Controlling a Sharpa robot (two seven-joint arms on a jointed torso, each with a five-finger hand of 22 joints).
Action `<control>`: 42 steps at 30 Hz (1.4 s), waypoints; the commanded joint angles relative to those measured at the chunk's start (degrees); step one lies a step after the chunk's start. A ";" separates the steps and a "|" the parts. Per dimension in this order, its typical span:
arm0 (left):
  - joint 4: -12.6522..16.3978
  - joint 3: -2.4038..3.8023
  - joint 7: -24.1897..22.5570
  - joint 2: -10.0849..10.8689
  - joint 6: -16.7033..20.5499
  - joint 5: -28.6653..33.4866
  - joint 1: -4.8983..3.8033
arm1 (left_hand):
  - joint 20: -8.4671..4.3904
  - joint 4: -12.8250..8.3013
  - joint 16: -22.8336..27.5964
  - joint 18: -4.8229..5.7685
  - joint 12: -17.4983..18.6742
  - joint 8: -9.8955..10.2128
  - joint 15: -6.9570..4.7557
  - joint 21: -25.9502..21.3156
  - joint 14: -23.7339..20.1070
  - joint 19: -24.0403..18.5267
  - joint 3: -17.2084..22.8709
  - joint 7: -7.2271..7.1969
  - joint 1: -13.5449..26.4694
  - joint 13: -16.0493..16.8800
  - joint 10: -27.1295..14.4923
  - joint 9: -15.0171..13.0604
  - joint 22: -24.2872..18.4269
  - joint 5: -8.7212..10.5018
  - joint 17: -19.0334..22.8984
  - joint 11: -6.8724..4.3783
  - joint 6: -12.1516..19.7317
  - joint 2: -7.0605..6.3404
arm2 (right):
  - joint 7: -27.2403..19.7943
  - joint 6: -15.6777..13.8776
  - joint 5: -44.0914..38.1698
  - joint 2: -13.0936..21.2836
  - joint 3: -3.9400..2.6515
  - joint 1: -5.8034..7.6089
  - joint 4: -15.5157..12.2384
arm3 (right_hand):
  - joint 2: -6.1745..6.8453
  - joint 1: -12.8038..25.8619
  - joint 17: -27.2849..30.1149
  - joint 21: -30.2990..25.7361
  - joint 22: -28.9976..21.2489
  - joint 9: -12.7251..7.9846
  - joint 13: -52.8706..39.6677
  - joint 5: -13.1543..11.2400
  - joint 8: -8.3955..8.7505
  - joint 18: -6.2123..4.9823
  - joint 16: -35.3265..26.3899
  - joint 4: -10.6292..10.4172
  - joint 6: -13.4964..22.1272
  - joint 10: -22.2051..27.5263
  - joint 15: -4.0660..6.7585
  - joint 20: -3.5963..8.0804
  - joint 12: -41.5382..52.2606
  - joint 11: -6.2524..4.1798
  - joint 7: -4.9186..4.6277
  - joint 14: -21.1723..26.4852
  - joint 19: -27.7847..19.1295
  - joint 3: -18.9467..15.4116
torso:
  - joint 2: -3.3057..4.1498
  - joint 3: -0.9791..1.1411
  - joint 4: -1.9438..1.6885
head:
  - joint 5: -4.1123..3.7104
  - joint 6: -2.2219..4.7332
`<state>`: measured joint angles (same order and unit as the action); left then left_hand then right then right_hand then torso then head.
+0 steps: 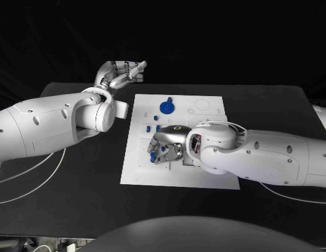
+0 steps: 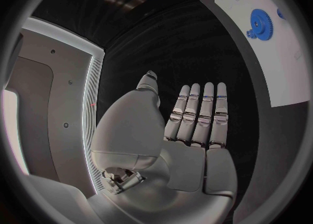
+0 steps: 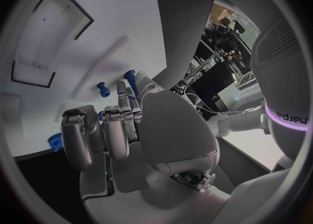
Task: Assemble the parts on the task board
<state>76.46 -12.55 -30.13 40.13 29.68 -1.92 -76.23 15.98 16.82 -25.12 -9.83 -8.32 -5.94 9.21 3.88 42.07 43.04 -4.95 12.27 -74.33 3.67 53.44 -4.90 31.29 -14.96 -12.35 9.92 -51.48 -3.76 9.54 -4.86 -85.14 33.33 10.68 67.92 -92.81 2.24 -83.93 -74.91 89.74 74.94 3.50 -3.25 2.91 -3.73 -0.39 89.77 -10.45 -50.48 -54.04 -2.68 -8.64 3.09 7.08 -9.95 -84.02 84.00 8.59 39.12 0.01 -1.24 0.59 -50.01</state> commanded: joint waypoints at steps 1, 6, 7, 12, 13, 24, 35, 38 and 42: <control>0.06 0.05 -0.47 -0.12 -0.90 0.02 -0.04 | 0.12 0.03 -0.34 -0.59 -0.40 -0.29 -0.03 -0.10 -0.35 0.31 0.39 -0.04 -0.08 0.02 -0.35 -0.08 -0.07 -0.12 0.06 0.15 0.31 0.68 | 0.73 -0.87 -0.52 0.23 0.43 -0.41 0.40 | 0.62 1.01 -15.09 0.26 15.06 0.16 -0.30 -0.17 0.14 0.39 0.23 -0.05 3.65 3.81 0.53 0.17 0.51 0.35 -0.33 -5.98 6.00 -1.20 | -0.01 0.02 0.05 | 0.09 0.01; 0.04 0.05 -0.49 -0.18 -0.99 0.02 -0.04 | 0.12 0.03 -0.34 -0.59 -0.40 -0.29 -0.03 -0.10 -0.35 0.31 0.39 -0.04 -0.08 0.02 -0.35 -0.08 -0.07 -0.12 0.06 0.15 0.31 0.68 | -1.48 -5.39 0.94 0.60 0.44 -0.41 0.21 | 1.60 2.62 -15.09 0.26 15.06 0.28 -0.43 -0.20 0.14 0.39 0.23 -0.35 5.80 5.40 0.49 0.22 0.79 0.58 -0.70 -5.98 6.00 -2.85 | 0.01 0.01 0.00 | -0.06 0.01; 0.04 0.05 -0.49 -0.18 -1.01 0.02 -0.04 | 0.12 0.03 -0.34 -0.59 -0.40 -0.29 -0.03 -0.10 -0.35 0.31 0.39 -0.04 -0.08 0.02 -0.35 -0.08 -0.07 -0.12 0.06 0.15 0.31 0.68 | -1.92 -6.30 1.41 0.72 0.44 -0.41 0.15 | 1.74 2.81 -15.09 0.26 15.06 0.32 -0.45 -0.20 0.09 0.39 0.23 -0.44 5.74 5.41 0.49 0.22 0.86 0.59 -0.72 -5.98 6.00 -3.04 | 0.01 0.01 0.00 | -0.08 0.01; 0.07 0.05 -0.45 -0.14 -1.04 0.02 -0.04 | 0.13 0.03 -0.48 -0.59 -0.49 -0.32 -0.01 -0.09 -0.42 0.30 0.38 -0.02 -0.16 0.02 -0.42 -0.08 -0.26 -0.19 0.25 0.16 0.38 0.82 | -4.82 -12.77 7.73 2.54 0.43 -0.28 -1.14 | 2.21 3.50 -15.09 0.26 15.06 0.64 -0.64 -0.20 -0.36 0.39 0.23 -1.14 4.73 4.59 0.25 0.10 1.66 0.70 -0.89 -5.98 6.00 -3.84 | 0.01 0.01 -0.02 | 0.01 0.01; 0.06 0.05 -0.44 -0.14 -1.04 0.02 -0.04 | 0.13 0.03 -0.48 -0.59 -0.49 -0.32 -0.01 -0.09 -0.42 0.30 0.38 -0.02 -0.16 0.02 -0.42 -0.08 -0.26 -0.19 0.25 0.16 0.38 0.82 | -5.52 -14.21 10.25 3.27 0.43 -0.06 -1.65 | 2.15 3.45 -15.09 0.26 15.06 0.71 -0.70 -0.20 -0.48 0.39 0.23 -1.22 4.46 4.21 0.11 0.02 1.93 0.74 -0.96 -5.98 6.00 -3.90 | 0.00 0.01 -0.03 | 0.00 0.01; -0.16 0.04 -0.34 -0.37 -1.20 0.02 -0.04 | 0.13 0.03 -0.50 -0.59 -0.50 -0.33 -0.01 -0.09 -0.43 0.30 0.37 -0.02 -0.16 0.02 -0.43 -0.08 -0.28 -0.19 0.27 0.16 0.38 0.82 | -7.99 -14.84 29.43 14.69 0.45 5.33 -8.07 | -0.26 3.91 -15.09 0.26 15.06 1.20 -1.13 -0.14 -1.36 0.39 0.23 -2.48 2.17 -0.41 -1.49 -1.37 4.93 1.22 -1.45 -5.98 6.00 -4.74 | -0.10 -0.06 0.15 | -0.57 0.01; -1.41 0.03 -0.24 -1.58 -1.44 0.02 0.20 | 0.13 0.04 -0.55 -0.59 -0.53 -0.34 -0.01 -0.08 -0.44 0.31 0.32 -0.02 -0.13 0.02 -0.45 -0.08 -0.34 -0.19 0.33 0.17 0.40 0.78 | 0.98 -10.43 30.46 27.63 0.86 7.37 -13.40 | -5.08 6.60 -15.09 0.26 15.06 1.17 -5.11 0.35 -1.10 0.39 0.23 -5.64 2.01 -11.90 0.52 -0.13 13.30 -1.26 -0.23 -5.98 6.00 -5.85 | -0.39 0.00 0.67 | -4.30 0.01; -1.63 0.03 -0.20 -1.80 -1.59 0.02 0.37 | 0.13 0.04 -0.56 -0.59 -0.53 -0.34 -0.01 -0.08 -0.44 0.31 0.31 -0.02 -0.13 0.02 -0.46 -0.08 -0.35 -0.19 0.34 0.17 0.41 0.80 | 4.09 -9.34 30.48 29.46 1.10 7.44 -14.10 | -4.88 8.52 -15.09 0.26 15.06 0.98 -10.01 1.42 -0.67 0.39 0.23 -5.77 3.18 -12.58 1.56 1.31 19.45 -2.33 0.53 -5.98 6.00 -7.53 | -0.46 0.02 0.81 | -5.30 0.01; -1.96 0.03 -0.17 -2.14 -1.68 0.02 0.51 | 0.13 0.04 -0.57 -0.59 -0.54 -0.34 -0.01 -0.08 -0.45 0.31 0.31 -0.01 -0.12 0.02 -0.47 -0.08 -0.37 -0.19 0.36 0.17 0.42 0.82 | 8.01 -7.18 30.58 31.45 1.25 7.49 -15.20 | -5.59 12.00 -15.09 0.26 15.06 0.97 -28.74 3.28 -1.01 0.39 0.23 -5.93 6.43 -3.52 2.14 1.86 39.91 -3.23 0.96 -5.98 6.00 -10.37 | -0.59 -0.09 0.89 | -6.25 0.01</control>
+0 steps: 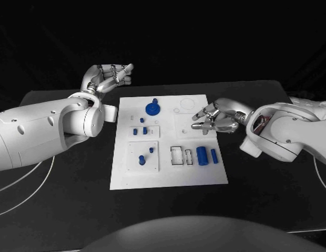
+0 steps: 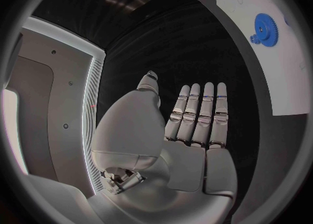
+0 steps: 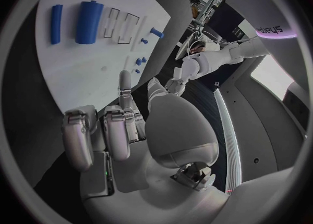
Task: Assemble the parts on the task board
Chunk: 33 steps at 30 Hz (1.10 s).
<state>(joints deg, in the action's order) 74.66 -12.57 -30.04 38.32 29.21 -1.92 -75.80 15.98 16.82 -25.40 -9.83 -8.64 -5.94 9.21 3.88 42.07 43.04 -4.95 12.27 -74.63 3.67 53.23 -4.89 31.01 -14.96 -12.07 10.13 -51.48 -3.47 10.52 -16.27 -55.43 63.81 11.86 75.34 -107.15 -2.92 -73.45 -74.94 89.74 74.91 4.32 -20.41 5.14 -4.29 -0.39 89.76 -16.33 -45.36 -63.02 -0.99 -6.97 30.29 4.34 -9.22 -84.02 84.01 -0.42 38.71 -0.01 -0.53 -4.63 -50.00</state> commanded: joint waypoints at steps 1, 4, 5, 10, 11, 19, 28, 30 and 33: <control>-0.26 0.04 -0.25 -0.46 -1.23 0.02 0.11 | 0.13 0.04 -0.29 -0.60 -0.22 -0.34 -0.01 -0.08 -0.45 0.31 0.31 -0.01 0.17 0.02 -0.26 -0.08 -0.09 -0.19 0.08 -0.04 0.42 0.52 | 8.02 4.74 0.88 1.54 0.10 0.09 -1.23 | -0.88 1.95 -15.06 0.26 15.09 0.40 -25.21 1.94 -1.20 0.39 0.24 0.16 1.89 7.66 0.45 0.30 26.05 -0.49 0.53 -5.98 5.99 -2.09 | -0.18 -0.11 0.13 | -1.35 0.00; -0.48 0.04 -0.20 -0.81 -1.28 0.02 0.16 | 0.13 0.04 -0.29 -0.60 -0.22 -0.34 -0.01 -0.08 -0.45 0.31 0.31 -0.01 0.17 0.02 -0.26 -0.08 -0.09 -0.19 0.08 -0.04 0.42 0.52 | 10.49 5.96 0.90 2.98 0.15 0.11 -2.14 | 0.32 2.57 -15.06 0.26 15.09 0.81 -53.58 1.93 -2.52 0.39 0.24 0.39 2.88 -8.48 0.47 0.57 48.98 -0.78 0.47 -5.98 5.99 -3.79 | -0.23 -0.28 0.03 | -2.07 0.00; -0.55 0.04 -0.18 -0.92 -1.30 0.02 0.17 | 0.13 0.04 -0.29 -0.60 -0.22 -0.34 -0.01 -0.08 -0.45 0.31 0.31 -0.01 0.17 0.02 -0.26 -0.08 -0.09 -0.19 0.08 -0.04 0.42 0.52 | 11.37 6.21 0.91 3.44 0.17 0.12 -2.41 | 0.34 3.06 -15.06 0.26 15.09 1.13 -60.49 2.62 -3.33 0.39 0.24 0.30 3.08 -14.29 0.38 0.72 54.19 -0.46 0.68 -5.98 5.99 -4.32 | -0.24 -0.33 0.02 | -2.29 0.00; -0.83 0.04 -0.10 -1.29 -1.30 0.02 0.20 | 0.13 0.04 -0.29 -0.60 -0.22 -0.34 -0.01 -0.08 -0.45 0.31 0.31 -0.01 0.17 0.02 -0.26 -0.08 -0.09 -0.19 0.08 -0.04 0.42 0.52 | 15.47 6.97 0.61 4.79 0.40 0.14 -3.14 | 1.00 5.43 -15.06 0.26 15.09 3.87 -69.59 8.94 -8.07 0.39 0.24 0.36 1.03 -26.98 0.49 0.21 59.71 -0.30 0.59 -5.98 5.99 -5.75 | -0.25 -0.39 0.22 | -2.92 0.00; -0.88 0.04 -0.09 -1.34 -1.31 0.02 0.20 | 0.13 0.04 -0.29 -0.60 -0.22 -0.34 -0.01 -0.08 -0.45 0.31 0.31 -0.01 0.17 0.02 -0.26 -0.08 -0.09 -0.19 0.08 -0.04 0.42 0.52 | 16.10 7.14 0.33 4.91 0.46 0.14 -3.19 | 1.10 5.75 -15.06 0.26 15.09 4.61 -69.59 9.46 -9.01 0.39 0.24 0.51 1.25 -26.98 0.43 0.09 59.71 -0.08 0.61 -5.98 5.99 -5.91 | -0.27 -0.45 0.25 | -2.93 0.00; -1.14 0.04 -0.08 -1.53 -1.60 0.02 0.21 | 0.13 0.04 -0.29 -0.60 -0.22 -0.34 -0.01 -0.08 -0.45 0.31 0.31 -0.01 0.17 0.02 -0.26 -0.08 -0.09 -0.19 0.08 -0.04 0.42 0.52 | 21.46 9.52 -2.76 5.05 0.90 0.02 -4.60 | 2.08 6.88 -15.06 0.26 15.09 14.58 -69.59 13.45 -20.60 0.39 0.24 2.28 -1.86 -26.98 -0.06 -0.45 59.71 0.24 0.69 -5.98 5.99 -5.34 | -0.24 -0.23 0.20 | -3.51 0.00; -1.15 0.04 -0.09 -1.34 -1.86 0.02 0.21 | 0.14 0.04 -0.36 -0.60 -0.26 -0.35 0.00 -0.07 -0.48 0.31 0.30 0.00 0.18 0.02 -0.30 -0.08 -0.18 -0.20 0.17 -0.03 0.47 0.61 | 24.81 8.94 -6.25 3.18 1.10 -0.68 -5.53 | 2.63 6.95 -15.06 0.26 15.09 19.73 -69.59 15.16 -24.30 0.39 0.24 3.83 -4.26 -26.98 1.47 0.96 59.71 -1.29 2.48 -5.98 5.99 -3.21 | -0.27 -0.29 0.33 | -3.80 0.00; -1.13 0.04 -0.10 -1.29 -1.91 0.02 0.21 | 0.14 0.04 -0.37 -0.60 -0.27 -0.35 0.00 -0.07 -0.49 0.31 0.31 0.00 0.18 0.02 -0.31 -0.08 -0.19 -0.20 0.18 -0.03 0.48 0.64 | 25.12 8.70 -6.65 2.60 1.11 -0.93 -5.44 | 2.76 6.92 -15.06 0.26 15.09 20.12 -69.59 15.30 -24.31 0.39 0.24 4.03 -4.47 -26.98 1.66 1.17 59.71 -1.47 2.65 -5.98 5.99 -2.90 | -0.29 -0.30 0.29 | -3.90 0.00; -1.11 0.04 -0.11 -1.22 -1.97 0.02 0.22 | 0.14 0.04 -0.37 -0.60 -0.27 -0.35 0.00 -0.07 -0.49 0.31 0.31 0.00 0.18 0.02 -0.31 -0.08 -0.19 -0.20 0.18 -0.03 0.48 0.64 | 25.52 8.48 -6.93 1.73 1.12 -1.26 -5.14 | 2.84 7.05 -15.06 0.26 15.09 20.33 -69.59 15.44 -24.16 0.39 0.24 4.06 -4.55 -26.98 1.79 1.31 59.71 -1.58 2.74 -5.98 5.99 -2.70 | -0.28 -0.31 0.20 | -4.00 0.00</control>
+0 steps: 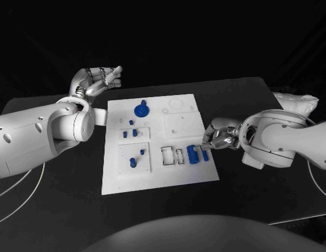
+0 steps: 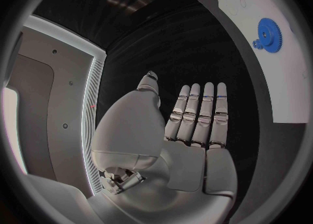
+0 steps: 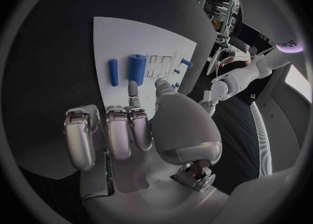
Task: Assemble the parts on the task board
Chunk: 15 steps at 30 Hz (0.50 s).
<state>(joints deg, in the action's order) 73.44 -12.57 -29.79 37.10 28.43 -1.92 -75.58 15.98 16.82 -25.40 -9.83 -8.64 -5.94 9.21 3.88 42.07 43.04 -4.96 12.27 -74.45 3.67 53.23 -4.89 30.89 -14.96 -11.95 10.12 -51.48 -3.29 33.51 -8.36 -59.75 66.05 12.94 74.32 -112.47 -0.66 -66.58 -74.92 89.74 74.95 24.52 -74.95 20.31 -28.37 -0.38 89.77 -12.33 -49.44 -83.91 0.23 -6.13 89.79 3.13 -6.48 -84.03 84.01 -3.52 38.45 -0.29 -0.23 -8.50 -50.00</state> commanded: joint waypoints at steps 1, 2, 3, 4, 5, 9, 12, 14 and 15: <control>0.12 0.05 -0.36 0.03 -1.20 0.02 0.00 | 0.14 0.04 -0.37 -0.59 -0.27 -0.35 0.00 -0.08 -0.49 0.31 0.31 0.00 0.00 0.02 -0.31 -0.08 -0.07 -0.20 0.07 -0.03 0.48 0.47 | 2.72 0.51 -2.67 -0.85 0.04 -0.38 0.31 | 0.61 0.27 -15.08 0.26 15.05 0.19 -15.05 0.34 0.01 0.38 0.23 0.05 -0.46 -6.09 0.61 0.51 0.21 -0.40 0.01 -5.97 5.99 0.47 | -0.01 -0.02 -0.12 | -0.08 0.00; 0.14 0.05 -0.36 0.08 -1.21 0.02 0.00 | 0.14 0.04 -0.37 -0.59 -0.27 -0.35 0.00 -0.08 -0.49 0.31 0.31 0.00 0.00 0.02 -0.31 -0.08 -0.07 -0.20 0.07 -0.03 0.48 0.47 | 2.97 0.47 -2.73 -1.26 0.04 -0.56 0.48 | 0.62 0.29 -15.08 0.26 15.05 0.20 -15.05 0.35 0.03 0.38 0.23 0.05 -0.46 -6.09 0.61 0.52 0.21 -0.40 0.01 -5.97 5.99 0.48 | 0.01 0.00 -0.13 | -0.03 0.00; 0.16 0.05 -0.37 0.12 -1.21 0.02 0.00 | 0.14 0.04 -0.37 -0.59 -0.27 -0.35 0.00 -0.08 -0.49 0.31 0.31 0.00 0.00 0.02 -0.31 -0.08 -0.07 -0.20 0.07 -0.03 0.48 0.47 | 3.19 0.48 -2.87 -1.60 0.04 -0.71 0.65 | 0.69 0.37 -15.08 0.26 15.05 0.27 -15.05 0.45 0.16 0.38 0.23 0.06 -0.44 -6.09 0.65 0.57 0.21 -0.43 0.02 -5.97 5.99 0.56 | 0.03 0.01 -0.14 | -0.03 0.00; 0.19 0.05 -0.37 0.16 -1.22 0.02 0.00 | 0.14 0.04 -0.37 -0.59 -0.27 -0.35 0.00 -0.08 -0.49 0.31 0.31 0.00 0.00 0.02 -0.31 -0.08 -0.07 -0.20 0.07 -0.03 0.48 0.47 | 3.37 0.54 -3.09 -1.87 0.04 -0.82 0.80 | 0.75 0.43 -15.08 0.26 15.05 0.33 -15.05 0.51 0.26 0.38 0.23 0.08 -0.41 -6.09 0.67 0.61 0.21 -0.45 0.02 -5.97 5.99 0.62 | 0.07 0.02 -0.15 | -0.03 0.00; 0.21 0.05 -0.37 0.21 -1.25 0.02 0.00 | 0.14 0.04 -0.37 -0.59 -0.27 -0.35 0.00 -0.08 -0.49 0.31 0.31 0.00 0.00 0.02 -0.31 -0.08 -0.07 -0.20 0.07 -0.03 0.48 0.47 | 3.59 0.67 -3.43 -2.22 0.04 -0.95 1.01 | 0.79 0.47 -15.08 0.26 15.05 0.35 -15.05 0.53 0.34 0.38 0.23 0.08 -0.38 -6.09 0.68 0.63 0.21 -0.45 0.01 -5.97 5.99 0.65 | 0.05 0.00 -0.13 | 0.04 0.00; 0.33 0.05 -0.36 0.41 -1.33 0.02 0.00 | 0.14 0.04 -0.37 -0.59 -0.27 -0.35 0.00 -0.08 -0.49 0.31 0.31 0.00 0.00 0.02 -0.31 -0.08 -0.07 -0.20 0.07 -0.03 0.48 0.47 | 4.35 1.58 -4.43 -3.39 0.05 -1.40 1.83 | 0.89 0.90 -15.08 0.26 15.05 0.51 -15.05 0.33 0.97 0.38 0.23 0.00 0.13 -6.09 0.66 0.68 0.21 -0.38 -0.13 -5.97 5.99 0.87 | 0.00 -0.05 -0.11 | 0.21 0.00; 0.42 0.05 -0.36 0.56 -1.29 0.02 0.00 | 0.14 0.04 -0.37 -0.59 -0.27 -0.35 0.00 -0.08 -0.49 0.31 0.31 0.00 0.00 0.02 -0.31 -0.08 -0.07 -0.20 0.07 -0.03 0.48 0.47 | 4.70 1.99 -4.98 -4.16 0.05 -1.62 2.44 | 0.88 1.13 -15.08 0.26 15.05 0.62 -15.05 0.13 1.34 0.38 0.23 -0.03 0.41 -6.09 0.60 0.67 0.21 -0.30 -0.24 -5.97 5.99 1.04 | 0.04 -0.06 -0.11 | 0.21 0.00; 0.46 0.05 -0.35 0.62 -1.29 0.02 0.00 | 0.14 0.04 -0.37 -0.59 -0.27 -0.35 0.00 -0.08 -0.49 0.31 0.31 0.00 0.00 0.02 -0.31 -0.08 -0.07 -0.20 0.07 -0.03 0.48 0.47 | 4.86 2.28 -5.23 -4.53 0.05 -1.71 2.75 | 0.88 1.24 -15.08 0.26 15.05 0.68 -15.05 0.01 1.52 0.38 0.23 -0.04 0.54 -6.09 0.56 0.66 0.21 -0.26 -0.30 -5.97 5.99 1.12 | 0.02 -0.06 -0.06 | 0.28 0.00; 0.48 0.05 -0.34 0.65 -1.31 0.02 0.00 | 0.14 0.04 -0.37 -0.59 -0.27 -0.35 0.00 -0.08 -0.49 0.31 0.31 0.00 0.00 0.02 -0.31 -0.08 -0.07 -0.20 0.07 -0.03 0.48 0.47 | 4.91 2.52 -5.33 -4.75 0.05 -1.77 2.96 | 0.86 1.33 -15.08 0.26 15.05 0.74 -15.05 -0.12 1.66 0.38 0.23 -0.05 0.63 -6.09 0.53 0.64 0.21 -0.22 -0.34 -5.97 5.99 1.20 | 0.02 -0.06 -0.07 | 0.24 0.00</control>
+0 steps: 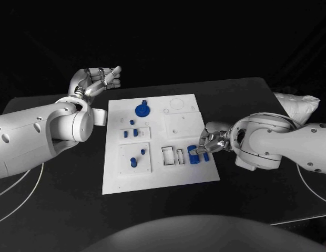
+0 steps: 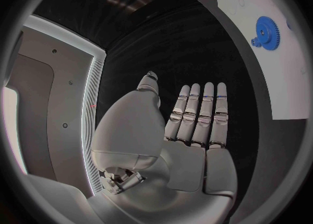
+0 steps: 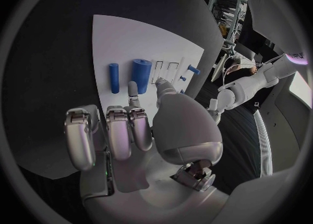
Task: Assemble the parts on the task board
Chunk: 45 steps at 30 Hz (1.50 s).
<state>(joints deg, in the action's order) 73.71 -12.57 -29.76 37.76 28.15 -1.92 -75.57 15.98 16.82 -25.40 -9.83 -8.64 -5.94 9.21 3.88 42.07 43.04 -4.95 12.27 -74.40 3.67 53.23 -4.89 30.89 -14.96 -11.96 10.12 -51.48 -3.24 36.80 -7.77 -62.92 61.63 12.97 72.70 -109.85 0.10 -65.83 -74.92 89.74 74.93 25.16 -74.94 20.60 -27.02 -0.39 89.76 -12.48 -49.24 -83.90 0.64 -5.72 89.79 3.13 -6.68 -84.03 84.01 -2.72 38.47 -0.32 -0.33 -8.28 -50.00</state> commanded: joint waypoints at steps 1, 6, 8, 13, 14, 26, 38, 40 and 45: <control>0.22 0.05 -0.34 0.01 -1.08 0.02 -0.01 | 0.14 0.04 -0.37 -0.59 -0.27 -0.35 0.00 -0.08 -0.49 0.31 0.31 0.00 -0.05 0.02 -0.31 -0.08 -0.07 -0.20 0.07 -0.03 0.48 0.41 | 1.66 2.21 -2.23 -0.54 0.02 -0.22 0.57 | 0.07 0.69 -15.08 0.26 15.07 0.15 -15.06 -0.54 0.45 0.39 0.24 0.08 0.51 -6.10 0.08 0.21 0.21 -0.18 -0.18 -5.97 5.99 0.47 | 0.00 -0.03 0.00 | -0.05 0.00; 0.27 0.05 -0.33 0.06 -1.21 0.02 -0.01 | 0.14 0.04 -0.42 -0.59 -0.30 -0.35 0.00 -0.08 -0.52 0.30 0.31 0.00 -0.05 0.02 -0.33 -0.08 -0.14 -0.20 0.13 -0.02 0.51 0.49 | 2.01 3.31 -2.33 -1.75 0.02 -0.76 1.85 | 0.02 1.07 -15.08 0.26 15.07 0.33 -15.06 -0.81 0.82 0.39 0.24 -0.01 0.75 -6.10 -0.03 0.14 0.21 -0.07 -0.31 -5.97 5.99 0.62 | -0.06 -0.04 0.07 | 0.10 0.00; 0.29 0.05 -0.33 0.08 -1.24 0.02 -0.01 | 0.14 0.04 -0.42 -0.59 -0.30 -0.35 0.00 -0.08 -0.52 0.30 0.31 0.00 -0.05 0.02 -0.33 -0.08 -0.14 -0.20 0.13 -0.02 0.51 0.49 | 2.22 3.74 -2.30 -2.21 0.02 -1.00 2.34 | -0.03 1.16 -15.08 0.26 15.07 0.38 -15.06 -0.90 0.92 0.39 0.24 -0.04 0.81 -6.10 -0.06 0.11 0.21 -0.04 -0.34 -5.97 5.99 0.68 | -0.02 -0.03 0.04 | 0.03 0.00; 0.28 0.05 -0.33 0.12 -1.31 0.02 -0.01 | 0.14 0.04 -0.42 -0.59 -0.30 -0.35 0.00 -0.08 -0.52 0.30 0.31 0.00 -0.05 0.02 -0.33 -0.08 -0.14 -0.20 0.13 -0.02 0.51 0.49 | 2.67 4.73 -2.27 -3.42 0.02 -1.48 3.71 | -0.33 1.56 -15.08 0.26 15.07 0.66 -15.06 -1.54 1.35 0.39 0.24 -0.12 1.04 -6.10 -0.22 -0.02 0.21 0.09 -0.48 -5.97 5.99 0.98 | -0.09 -0.03 0.06 | -0.09 0.00; 0.28 0.05 -0.33 0.13 -1.31 0.02 -0.01 | 0.14 0.04 -0.42 -0.59 -0.30 -0.35 0.00 -0.08 -0.52 0.30 0.31 0.00 -0.05 0.02 -0.33 -0.08 -0.14 -0.20 0.13 -0.02 0.51 0.49 | 2.76 4.92 -2.28 -3.72 0.02 -1.57 4.05 | -0.38 1.68 -15.08 0.26 15.07 0.73 -15.06 -1.70 1.45 0.39 0.24 -0.15 1.10 -6.10 -0.26 -0.05 0.21 0.11 -0.51 -5.97 5.99 1.02 | -0.08 -0.04 0.06 | -0.09 0.00; 0.20 0.05 -0.33 0.17 -1.39 0.02 -0.01 | 0.15 0.03 -0.47 -0.58 -0.35 -0.37 0.01 -0.08 -0.54 0.28 0.29 0.01 -0.05 0.02 -0.33 -0.07 -0.21 -0.21 0.20 -0.02 0.53 0.55 | 3.44 6.63 -2.21 -6.80 0.01 -2.56 6.24 | -0.30 2.30 -15.08 0.26 15.07 1.22 -15.06 -2.18 2.20 0.39 0.24 -0.06 1.46 -6.10 -0.49 -0.28 0.21 0.33 -0.72 -5.97 5.99 1.33 | -0.05 -0.04 0.07 | -0.26 0.00; 0.22 0.05 -0.30 0.18 -1.49 0.02 -0.01 | 0.15 0.03 -0.47 -0.58 -0.35 -0.37 0.01 -0.08 -0.54 0.28 0.29 0.01 -0.05 0.02 -0.33 -0.07 -0.21 -0.21 0.20 -0.02 0.53 0.55 | 3.29 5.35 -1.75 -8.54 0.01 -3.18 7.14 | -3.91 -5.22 -15.08 0.26 15.07 0.61 -15.06 -0.60 5.86 0.39 0.24 5.58 1.34 -6.10 -0.53 -0.36 0.21 0.41 -0.80 -5.97 5.99 8.55 | 0.03 -0.02 -0.02 | -0.38 0.00; 0.23 0.05 -0.29 0.20 -1.49 0.02 -0.01 | 0.15 0.03 -0.47 -0.58 -0.35 -0.37 0.01 -0.08 -0.54 0.28 0.29 0.01 -0.05 0.02 -0.33 -0.07 -0.21 -0.21 0.20 -0.02 0.53 0.55 | 2.82 4.31 -1.05 -8.41 0.01 -3.25 7.00 | -4.11 -6.63 -15.08 0.26 15.07 -0.83 -15.06 0.54 7.89 0.39 0.24 6.86 0.74 -6.10 -0.87 -0.53 0.21 0.75 -1.17 -5.97 5.99 10.68 | 0.01 -0.02 -0.03 | -0.36 0.00; 0.19 0.05 -0.26 0.21 -1.50 0.02 -0.01 | 0.15 0.03 -0.47 -0.58 -0.35 -0.37 0.01 -0.08 -0.54 0.28 0.29 0.01 -0.05 0.02 -0.33 -0.07 -0.21 -0.21 0.20 -0.02 0.53 0.55 | 1.18 1.42 2.44 -8.01 0.01 -3.37 6.56 | -2.53 -6.59 -15.08 0.26 15.07 -5.84 -15.06 1.84 13.77 0.39 0.24 8.96 -3.68 -6.10 -1.57 -1.17 0.21 1.20 -1.73 -5.97 5.99 15.91 | -0.01 0.01 0.03 | -0.19 0.00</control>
<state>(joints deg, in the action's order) 73.81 -12.57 -29.67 38.03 27.60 -1.92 -75.56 15.98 16.82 -25.62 -9.83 -8.64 -5.94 9.21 3.88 42.07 43.04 -4.95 12.27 -74.40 3.67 53.23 -4.89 30.73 -14.96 -11.81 10.12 -51.48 -3.24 38.70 -5.24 -64.04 53.64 12.27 70.22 -103.37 0.78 -68.84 -74.90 89.74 74.91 56.95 -74.91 22.30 -14.81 -0.38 89.77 -10.49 -52.19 -84.10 -0.83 -6.49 89.78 3.97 -8.50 -84.03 83.89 5.71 38.47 -0.34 -0.33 -8.54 -50.00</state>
